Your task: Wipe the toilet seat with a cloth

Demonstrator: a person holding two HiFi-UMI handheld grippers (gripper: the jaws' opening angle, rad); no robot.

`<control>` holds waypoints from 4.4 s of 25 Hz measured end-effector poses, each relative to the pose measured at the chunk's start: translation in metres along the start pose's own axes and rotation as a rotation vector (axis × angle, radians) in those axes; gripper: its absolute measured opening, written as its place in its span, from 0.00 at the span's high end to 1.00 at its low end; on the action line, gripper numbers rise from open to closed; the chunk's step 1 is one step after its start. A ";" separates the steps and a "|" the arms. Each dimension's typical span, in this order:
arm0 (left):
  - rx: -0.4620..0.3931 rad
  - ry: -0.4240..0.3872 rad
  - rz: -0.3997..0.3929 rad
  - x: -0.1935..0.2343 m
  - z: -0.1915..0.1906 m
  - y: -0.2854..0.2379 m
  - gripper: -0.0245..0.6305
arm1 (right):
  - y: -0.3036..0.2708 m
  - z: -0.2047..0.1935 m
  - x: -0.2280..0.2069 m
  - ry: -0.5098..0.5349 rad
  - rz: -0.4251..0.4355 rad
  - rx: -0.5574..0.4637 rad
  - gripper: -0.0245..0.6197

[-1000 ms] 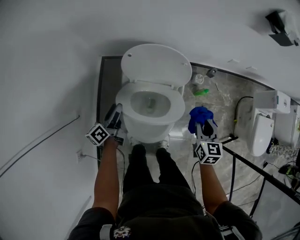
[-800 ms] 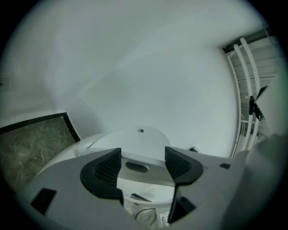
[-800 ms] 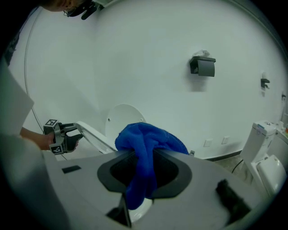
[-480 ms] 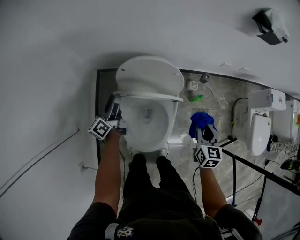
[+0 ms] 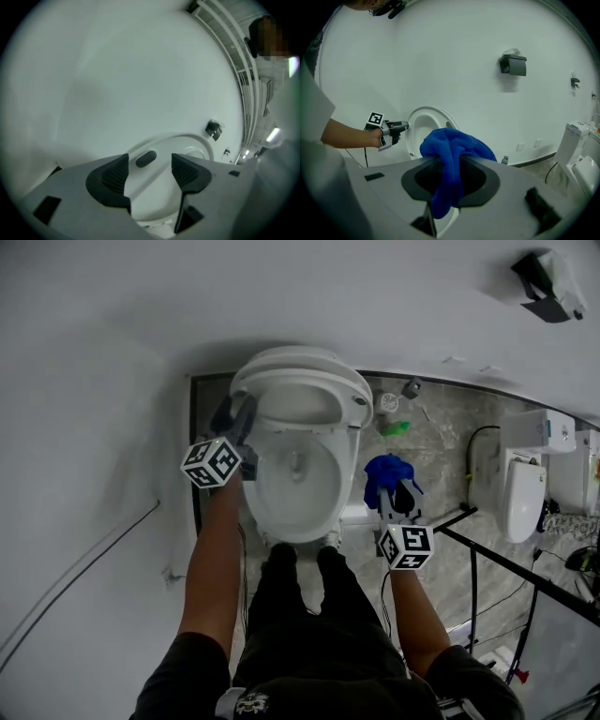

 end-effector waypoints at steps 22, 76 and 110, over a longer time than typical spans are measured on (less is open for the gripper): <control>0.073 -0.385 0.048 -0.025 -0.030 0.043 0.92 | -0.091 0.059 0.077 0.171 0.162 -0.049 0.82; 0.277 -0.366 0.076 -0.032 -0.147 0.166 0.95 | -0.173 0.013 -0.029 0.352 -0.132 0.161 0.82; 0.346 -0.339 0.142 0.060 -0.182 0.172 0.95 | -0.283 -0.173 -0.001 0.242 -0.005 0.497 0.82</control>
Point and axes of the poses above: the fingertips, and each gripper's own axes: y backward along the fingers, x to its left, z out of its top, the point moved 1 cm from there along y, backward along the fingers, and after that the axes turned 11 degrees about z, right-handed, at the moved point
